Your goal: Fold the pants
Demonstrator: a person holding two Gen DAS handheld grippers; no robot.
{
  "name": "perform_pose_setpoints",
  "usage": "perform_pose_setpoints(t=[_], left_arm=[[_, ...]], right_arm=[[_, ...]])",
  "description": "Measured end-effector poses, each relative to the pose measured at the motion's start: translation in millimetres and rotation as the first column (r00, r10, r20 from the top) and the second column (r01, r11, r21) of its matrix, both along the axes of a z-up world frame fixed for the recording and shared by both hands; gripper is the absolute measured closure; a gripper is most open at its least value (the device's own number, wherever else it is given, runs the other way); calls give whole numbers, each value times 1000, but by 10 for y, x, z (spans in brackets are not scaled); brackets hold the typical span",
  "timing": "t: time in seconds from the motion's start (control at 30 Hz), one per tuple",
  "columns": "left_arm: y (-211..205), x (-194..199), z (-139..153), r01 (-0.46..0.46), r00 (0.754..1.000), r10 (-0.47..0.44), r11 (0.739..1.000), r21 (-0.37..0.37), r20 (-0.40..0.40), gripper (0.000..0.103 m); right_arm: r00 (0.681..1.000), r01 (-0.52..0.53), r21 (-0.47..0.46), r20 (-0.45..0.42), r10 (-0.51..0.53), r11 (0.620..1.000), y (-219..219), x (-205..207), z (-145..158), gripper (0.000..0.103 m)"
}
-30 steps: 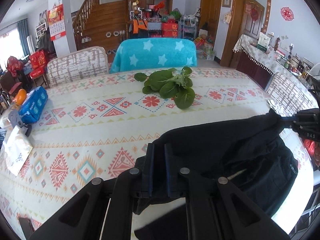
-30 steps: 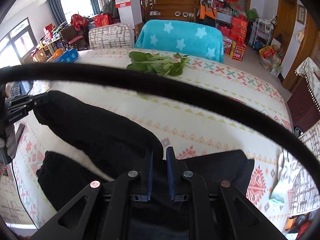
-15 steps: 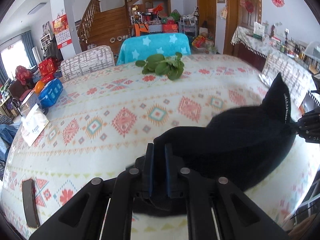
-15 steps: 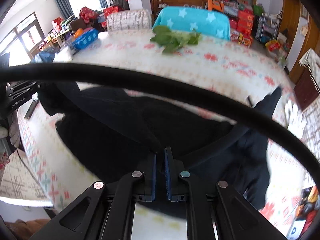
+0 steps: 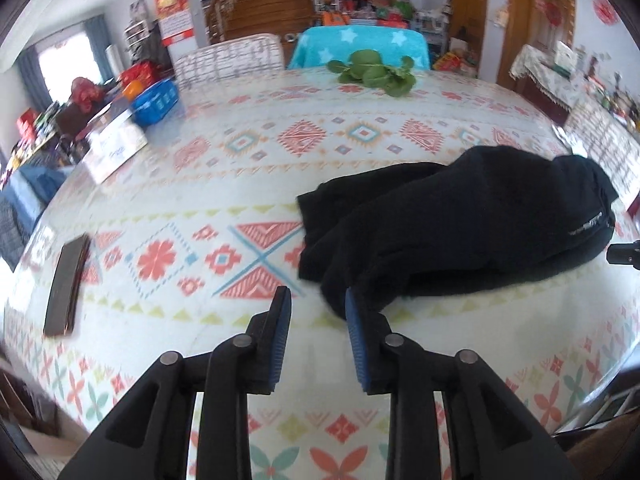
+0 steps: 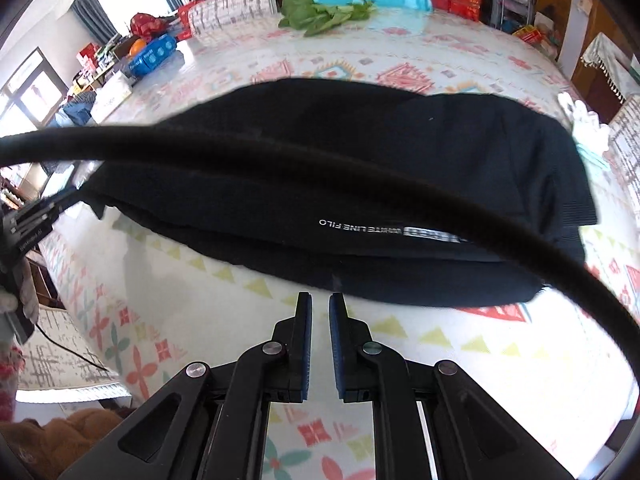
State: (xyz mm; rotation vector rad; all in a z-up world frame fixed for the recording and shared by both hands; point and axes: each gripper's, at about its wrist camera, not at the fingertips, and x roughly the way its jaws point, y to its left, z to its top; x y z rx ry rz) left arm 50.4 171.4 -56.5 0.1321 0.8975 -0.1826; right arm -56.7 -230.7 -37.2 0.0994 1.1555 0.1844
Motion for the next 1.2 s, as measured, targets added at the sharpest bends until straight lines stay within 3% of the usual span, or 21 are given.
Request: perform_pose_setpoints(t=[0.07,0.13,0.2,0.23,0.27,0.33,0.4,0.5,0.63,0.73,0.8,0.9,1.07,1.2], left_arm=[[114,-66,44,-48,999,47,997,-64,-8,69],[171,-98,72,-80,997,80,990,-115,-8,67],[207,-116,90,-113,994,112,980,-162,-13,67],[211,-128,93,-129,992,129,975,-182,-14,67],[214,-139,93,-139,990,139,971,-193,-16,66],[218,-162,79,-159,987,157,964,-214,-27,63],[242,-187,59,-181,984,175,954,-238,-45,62],[283,-201,3,-211,977,199,943,-259,-71,62],[352,-182,-96,-255,966,232,921,-293,-113,62],[433,-161,-157,-292,955,257,893,-342,-146,62],[490,-157,-177,-311,950,273,879,-361,-152,61],[576,-146,-227,-335,942,293,860,-386,-165,61],[631,-89,-296,-349,937,299,845,-405,-183,61],[595,-33,-320,-340,940,283,839,-426,-193,61]], right_arm=[[999,-27,-19,41,28,999,65,35,164,91],[996,-59,11,68,58,998,139,136,302,77],[990,-105,50,96,100,993,312,327,444,19],[985,-133,73,117,124,988,411,433,511,16],[976,-186,105,131,172,977,580,591,581,17],[959,-276,141,116,261,951,946,858,637,28],[934,-354,137,98,343,925,1318,1120,641,63],[888,-459,102,55,456,883,1932,1540,520,73],[858,-505,88,-52,511,858,2517,1973,99,74],[823,-541,109,-134,552,834,2714,2007,-155,74],[788,-577,145,-161,595,804,2750,1913,-217,73],[718,-666,113,-174,674,738,2781,1684,-217,70],[671,-734,-9,-157,725,679,2896,1587,-222,70],[643,-764,-45,-139,753,643,3013,1625,-257,49]])
